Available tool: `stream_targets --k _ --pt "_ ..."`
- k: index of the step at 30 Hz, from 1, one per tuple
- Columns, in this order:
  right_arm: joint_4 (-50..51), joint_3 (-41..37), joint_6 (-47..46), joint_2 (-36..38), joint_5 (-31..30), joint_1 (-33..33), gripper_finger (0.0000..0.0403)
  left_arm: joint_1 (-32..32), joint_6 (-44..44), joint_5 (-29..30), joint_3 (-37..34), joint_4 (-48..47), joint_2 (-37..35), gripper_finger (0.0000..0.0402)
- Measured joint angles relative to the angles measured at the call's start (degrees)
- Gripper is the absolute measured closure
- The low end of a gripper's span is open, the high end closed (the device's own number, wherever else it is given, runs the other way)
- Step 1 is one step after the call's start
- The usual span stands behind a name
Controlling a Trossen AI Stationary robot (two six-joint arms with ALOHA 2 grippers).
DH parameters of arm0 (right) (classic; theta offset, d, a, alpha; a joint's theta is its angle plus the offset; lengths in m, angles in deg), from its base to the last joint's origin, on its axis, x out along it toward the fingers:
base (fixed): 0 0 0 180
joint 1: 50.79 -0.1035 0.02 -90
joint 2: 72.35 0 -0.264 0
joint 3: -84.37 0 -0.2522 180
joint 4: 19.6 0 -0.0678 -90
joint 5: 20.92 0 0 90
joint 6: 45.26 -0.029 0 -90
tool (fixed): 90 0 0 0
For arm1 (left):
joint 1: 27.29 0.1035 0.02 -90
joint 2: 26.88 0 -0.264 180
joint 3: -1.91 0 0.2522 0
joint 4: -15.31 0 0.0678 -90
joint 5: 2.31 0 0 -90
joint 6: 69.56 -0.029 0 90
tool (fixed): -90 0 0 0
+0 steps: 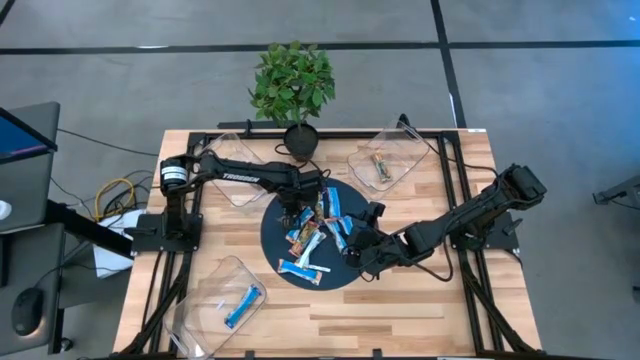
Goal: Pick and place Granola Bars by type
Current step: Put the red granola bar into the top left bin
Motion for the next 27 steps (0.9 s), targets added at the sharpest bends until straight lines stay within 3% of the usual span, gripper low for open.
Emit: stream_targets --k 9,21,27 --pt "0.0 0.0 0.0 0.0 0.0 0.0 0.0148 -0.4 0.0 0.1 0.0 0.3 -0.9 0.0385" --pt "0.0 0.0 0.0 0.0 0.0 0.0 0.0148 -3.1 1.2 2.3 0.0 0.0 -11.6 0.0384" --pt "0.0 0.0 0.0 0.0 0.0 0.0 0.0148 -4.7 2.4 11.5 0.0 -5.0 -20.0 0.0384"
